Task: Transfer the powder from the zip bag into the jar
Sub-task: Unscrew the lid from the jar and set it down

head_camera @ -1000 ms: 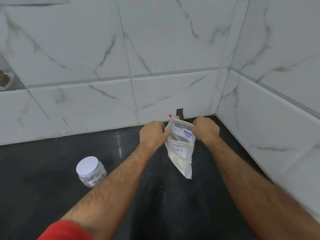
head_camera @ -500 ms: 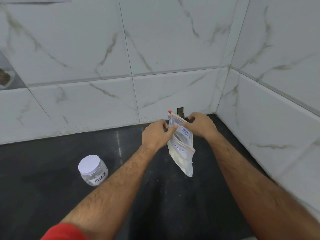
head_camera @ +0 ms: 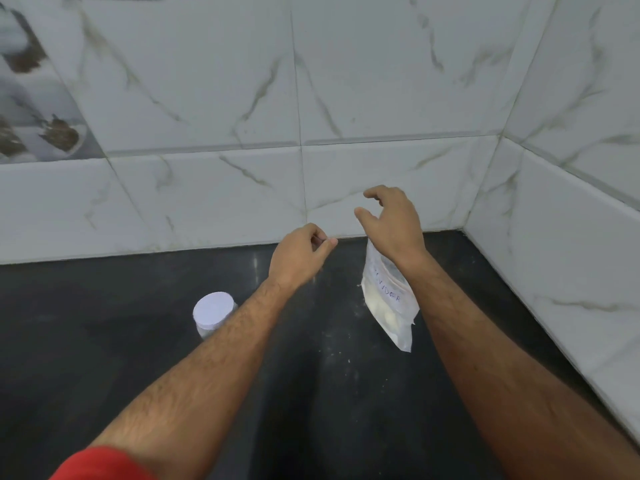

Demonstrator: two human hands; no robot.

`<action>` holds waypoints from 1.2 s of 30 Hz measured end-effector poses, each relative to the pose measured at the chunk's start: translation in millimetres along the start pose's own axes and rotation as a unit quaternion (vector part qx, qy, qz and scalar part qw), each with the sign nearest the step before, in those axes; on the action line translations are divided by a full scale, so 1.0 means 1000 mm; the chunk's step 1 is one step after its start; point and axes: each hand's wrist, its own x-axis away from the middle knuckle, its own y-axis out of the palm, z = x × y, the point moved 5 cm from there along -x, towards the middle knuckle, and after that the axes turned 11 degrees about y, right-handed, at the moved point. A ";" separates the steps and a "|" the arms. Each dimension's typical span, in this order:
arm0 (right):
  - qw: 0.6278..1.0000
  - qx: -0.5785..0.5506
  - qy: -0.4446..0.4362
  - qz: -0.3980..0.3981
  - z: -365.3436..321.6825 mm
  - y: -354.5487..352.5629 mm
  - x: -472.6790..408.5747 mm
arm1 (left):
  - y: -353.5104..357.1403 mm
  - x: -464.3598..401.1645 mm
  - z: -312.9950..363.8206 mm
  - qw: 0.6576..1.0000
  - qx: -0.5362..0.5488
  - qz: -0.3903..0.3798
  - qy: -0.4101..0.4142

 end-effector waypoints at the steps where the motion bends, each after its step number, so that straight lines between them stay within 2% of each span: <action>1: 1.000 -0.006 -0.005 -0.007 -0.006 0.008 0.001 | -0.009 0.002 -0.008 1.000 -0.002 0.004 -0.001; 5: 0.998 -0.018 -0.001 -0.058 -0.020 0.056 0.009 | -0.048 0.018 -0.049 0.999 -0.010 0.017 -0.031; 13: 0.969 -0.084 0.066 -0.222 -0.023 0.170 0.047 | -0.119 0.093 -0.156 0.985 0.011 0.051 -0.164; 18: 0.943 -0.058 0.103 -0.311 -0.014 0.231 0.085 | -0.118 0.143 -0.213 0.961 0.097 0.056 -0.252; 22: 0.917 -0.031 0.128 -0.378 0.000 0.268 0.116 | -0.096 0.174 -0.233 0.925 0.213 0.043 -0.313; 25: 0.899 -0.028 0.154 -0.410 0.010 0.289 0.135 | -0.076 0.186 -0.234 0.908 0.268 -0.006 -0.323; 28: 0.899 -0.043 0.154 -0.409 0.012 0.301 0.144 | -0.063 0.188 -0.229 0.909 0.290 -0.046 -0.296; 36: 0.914 -0.104 0.140 -0.366 0.007 0.299 0.140 | -0.056 0.175 -0.219 0.928 0.292 -0.047 -0.228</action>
